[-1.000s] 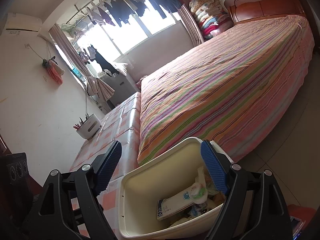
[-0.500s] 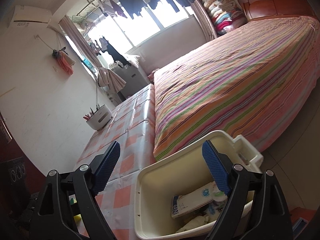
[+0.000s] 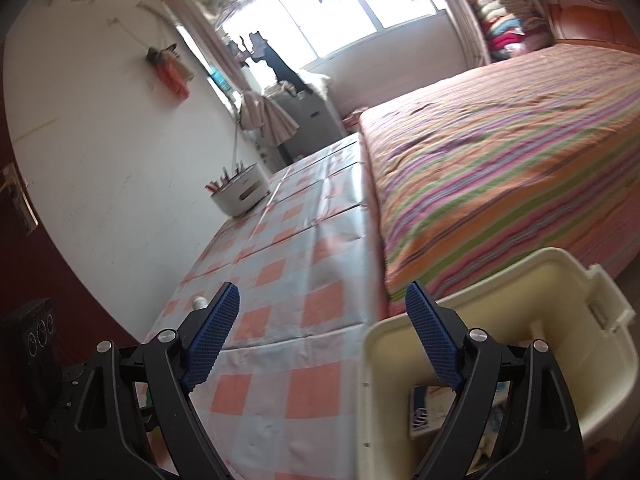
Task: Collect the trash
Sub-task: 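Move both tools back over the tube and sponge on the table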
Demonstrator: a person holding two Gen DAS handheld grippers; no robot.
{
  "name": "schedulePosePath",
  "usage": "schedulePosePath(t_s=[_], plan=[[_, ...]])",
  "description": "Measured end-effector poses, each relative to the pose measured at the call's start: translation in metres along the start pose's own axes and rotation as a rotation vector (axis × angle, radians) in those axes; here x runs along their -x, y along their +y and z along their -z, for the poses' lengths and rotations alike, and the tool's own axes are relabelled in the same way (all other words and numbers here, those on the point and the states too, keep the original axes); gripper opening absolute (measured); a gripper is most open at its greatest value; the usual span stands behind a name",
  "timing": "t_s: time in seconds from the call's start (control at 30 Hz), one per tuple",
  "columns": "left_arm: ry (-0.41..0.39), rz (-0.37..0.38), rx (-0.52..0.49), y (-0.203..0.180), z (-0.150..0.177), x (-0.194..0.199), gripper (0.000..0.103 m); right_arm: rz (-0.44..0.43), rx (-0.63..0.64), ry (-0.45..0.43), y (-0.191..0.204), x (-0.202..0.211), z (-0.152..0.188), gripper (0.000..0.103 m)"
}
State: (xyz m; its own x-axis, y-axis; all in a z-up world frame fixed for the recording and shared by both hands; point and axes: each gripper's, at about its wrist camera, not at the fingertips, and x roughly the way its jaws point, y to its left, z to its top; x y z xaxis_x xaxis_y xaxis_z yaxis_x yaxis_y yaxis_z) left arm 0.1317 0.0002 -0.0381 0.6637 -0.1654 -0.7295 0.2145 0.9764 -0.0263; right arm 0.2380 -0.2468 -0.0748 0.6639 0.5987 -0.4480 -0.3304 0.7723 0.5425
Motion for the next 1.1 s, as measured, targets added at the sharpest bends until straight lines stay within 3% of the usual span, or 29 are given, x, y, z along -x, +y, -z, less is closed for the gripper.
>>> schedulePosePath(t_s=[0.67, 1.1], plan=[[-0.001, -0.104, 0.157, 0.114, 0.041, 0.038, 0.078, -0.25, 0.25, 0.241, 0.139, -0.118, 0.014, 0.084], [-0.016, -0.121, 0.278, 0.176, 0.064, 0.058, 0.078, -0.281, 0.418, 0.382, 0.205, -0.182, 0.039, 0.084]])
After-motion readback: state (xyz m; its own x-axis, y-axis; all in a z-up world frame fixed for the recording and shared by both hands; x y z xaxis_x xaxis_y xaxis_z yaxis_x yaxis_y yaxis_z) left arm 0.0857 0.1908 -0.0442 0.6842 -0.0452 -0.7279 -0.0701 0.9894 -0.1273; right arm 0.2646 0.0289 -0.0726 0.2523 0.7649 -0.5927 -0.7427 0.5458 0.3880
